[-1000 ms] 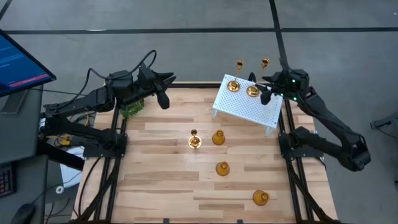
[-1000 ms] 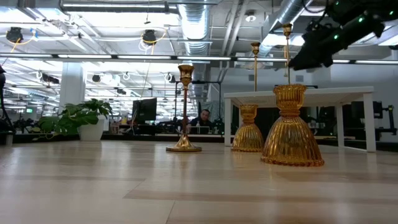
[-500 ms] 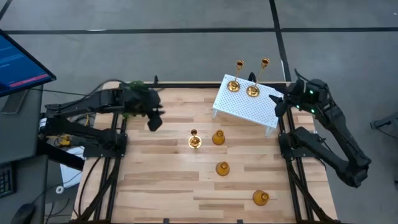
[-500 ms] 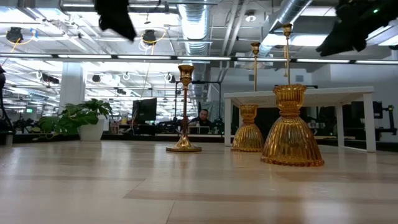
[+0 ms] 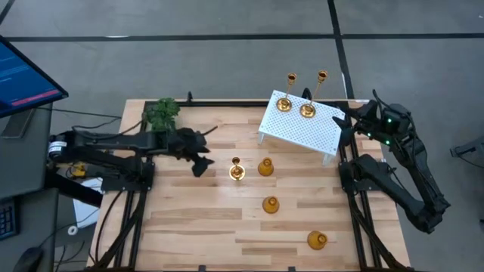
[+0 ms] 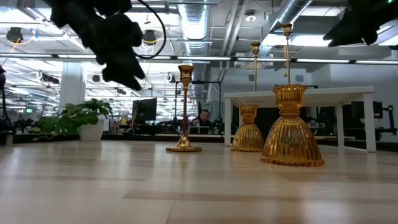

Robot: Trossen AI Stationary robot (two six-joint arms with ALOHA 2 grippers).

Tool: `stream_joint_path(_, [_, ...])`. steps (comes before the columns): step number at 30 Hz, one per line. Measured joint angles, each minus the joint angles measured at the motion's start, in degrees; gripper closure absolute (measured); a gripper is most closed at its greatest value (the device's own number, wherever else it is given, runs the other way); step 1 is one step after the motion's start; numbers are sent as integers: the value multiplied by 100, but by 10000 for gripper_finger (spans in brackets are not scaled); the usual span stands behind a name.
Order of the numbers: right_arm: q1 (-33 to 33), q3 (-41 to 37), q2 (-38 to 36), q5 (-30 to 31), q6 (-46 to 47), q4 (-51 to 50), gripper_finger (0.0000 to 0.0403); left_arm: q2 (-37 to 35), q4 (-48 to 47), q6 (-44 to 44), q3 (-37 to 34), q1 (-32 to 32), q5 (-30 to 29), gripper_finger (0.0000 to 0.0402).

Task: Pick & Place candle stick holders
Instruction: Put the gold candle holder on the shelf aligned with the other gold candle holders

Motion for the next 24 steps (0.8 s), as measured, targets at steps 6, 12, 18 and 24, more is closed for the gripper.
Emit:
stream_joint_path(6, [2, 0, 0, -2, 27, 45, 181, 528, 1517, 300, -604, -187, 16, 131])
stream_joint_path(12, [7, 0, 2, -2, 61, 60, 182, 1403, 2613, 317, -662, -201, 257, 132])
stream_joint_path(18, [7, 0, 2, -4, 150, 73, 182, 2138, 3758, 315, -662, -201, 473, 132])
stream_joint_path(24, [11, 0, 2, -6, 149, 75, 182, 2535, 4560, 299, -664, -203, 643, 132])
